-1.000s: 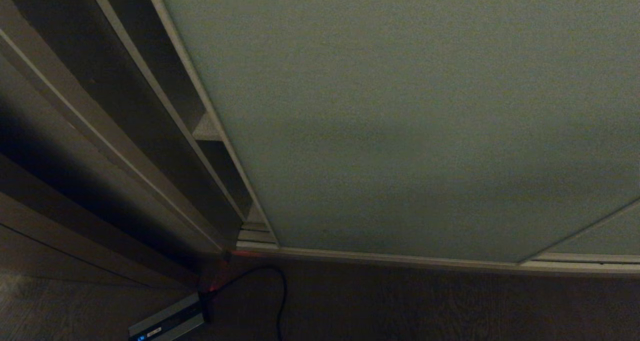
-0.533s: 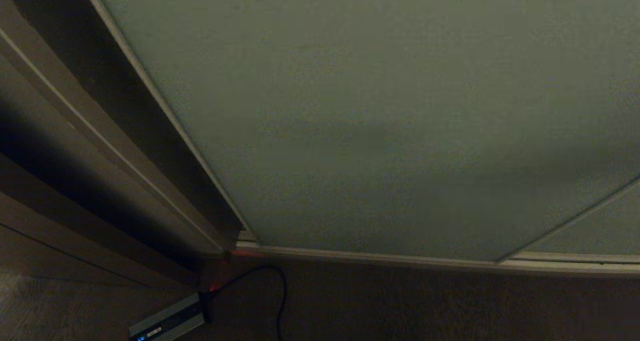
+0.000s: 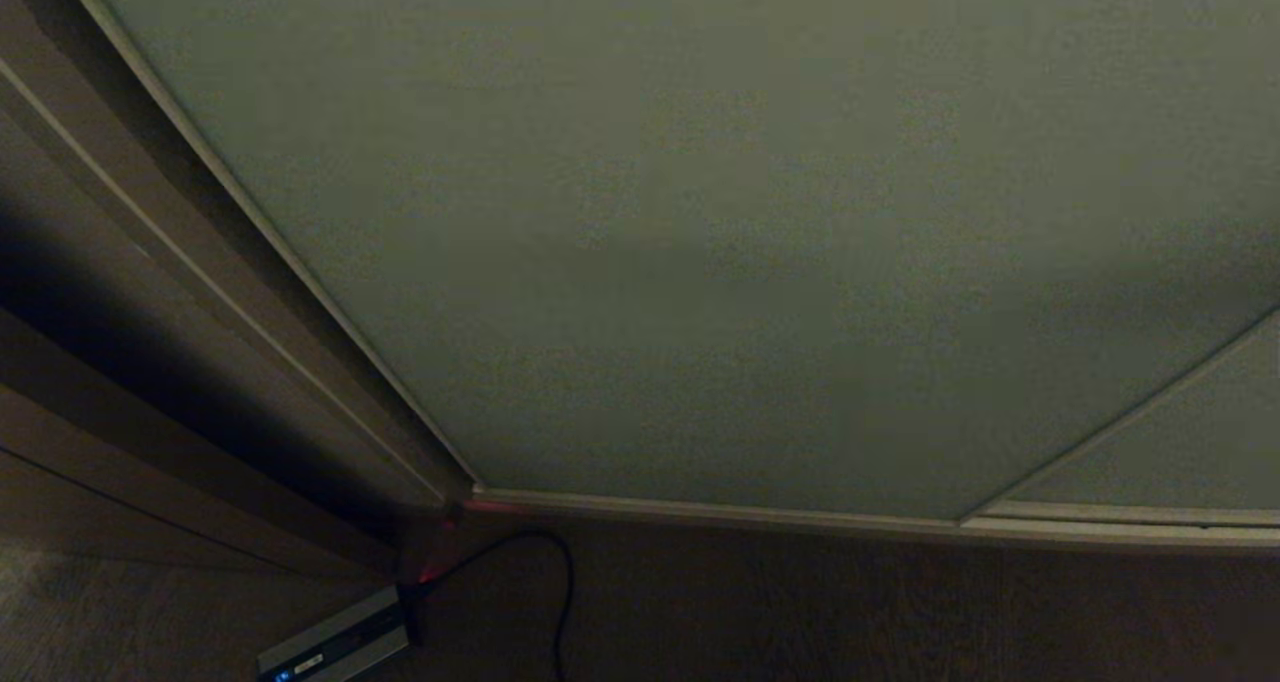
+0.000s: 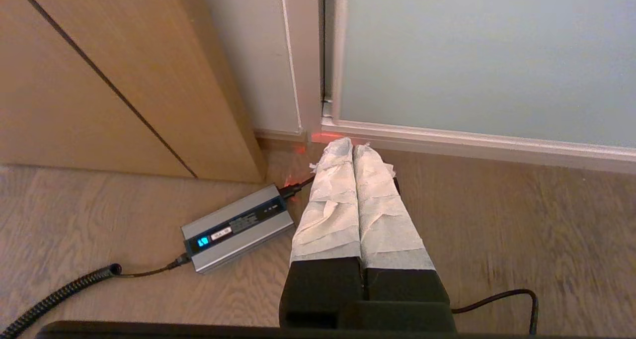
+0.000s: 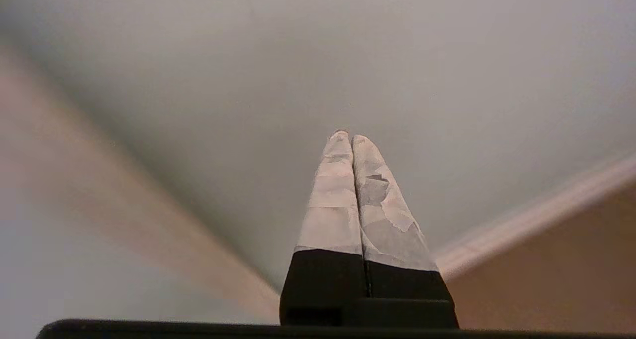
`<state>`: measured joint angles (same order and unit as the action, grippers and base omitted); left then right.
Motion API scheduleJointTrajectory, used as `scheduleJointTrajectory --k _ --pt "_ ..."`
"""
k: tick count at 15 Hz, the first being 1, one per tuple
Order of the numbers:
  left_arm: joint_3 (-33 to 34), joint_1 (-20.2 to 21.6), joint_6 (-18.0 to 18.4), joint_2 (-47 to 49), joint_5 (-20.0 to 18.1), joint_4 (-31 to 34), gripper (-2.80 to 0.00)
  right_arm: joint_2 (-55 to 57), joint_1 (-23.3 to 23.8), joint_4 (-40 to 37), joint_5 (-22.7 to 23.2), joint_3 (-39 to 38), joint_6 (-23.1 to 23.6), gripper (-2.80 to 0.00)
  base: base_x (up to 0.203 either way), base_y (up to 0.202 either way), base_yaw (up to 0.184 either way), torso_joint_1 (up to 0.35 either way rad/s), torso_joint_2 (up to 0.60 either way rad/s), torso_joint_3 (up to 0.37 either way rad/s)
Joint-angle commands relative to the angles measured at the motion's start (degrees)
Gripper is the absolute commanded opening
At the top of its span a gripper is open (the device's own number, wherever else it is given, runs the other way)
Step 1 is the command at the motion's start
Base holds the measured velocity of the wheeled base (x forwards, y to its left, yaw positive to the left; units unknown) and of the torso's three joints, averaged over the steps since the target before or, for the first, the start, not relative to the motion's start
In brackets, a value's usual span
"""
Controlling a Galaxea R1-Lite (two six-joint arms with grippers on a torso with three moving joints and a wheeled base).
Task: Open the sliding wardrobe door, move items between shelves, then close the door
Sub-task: Close the door
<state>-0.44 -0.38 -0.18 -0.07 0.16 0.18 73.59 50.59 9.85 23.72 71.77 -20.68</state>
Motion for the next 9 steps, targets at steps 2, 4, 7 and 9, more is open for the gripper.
scheduleJointTrajectory --k 2,4,7,9 --pt "0.0 0.0 -0.1 0.1 0.0 0.0 -2.8 5.3 -1.7 5.2 3.2 0.3 -3.1 -2.8 0.0 0.0 0.0 0.0 0.0 0.0" --pt "0.0 0.0 0.0 0.1 0.0 0.0 -2.8 5.9 -3.6 7.7 4.4 0.6 -5.9 -2.8 0.0 0.0 0.0 0.0 0.0 0.0" --pt "0.0 0.0 0.0 0.1 0.0 0.0 -2.8 5.4 -5.7 8.5 4.5 0.6 -7.0 -2.8 0.0 0.0 0.0 0.0 0.0 0.0" --pt "0.0 0.0 -0.1 0.1 0.0 0.0 -2.8 4.4 -7.8 8.5 4.4 0.5 -7.1 -2.8 0.0 0.0 0.0 0.0 0.0 0.0"
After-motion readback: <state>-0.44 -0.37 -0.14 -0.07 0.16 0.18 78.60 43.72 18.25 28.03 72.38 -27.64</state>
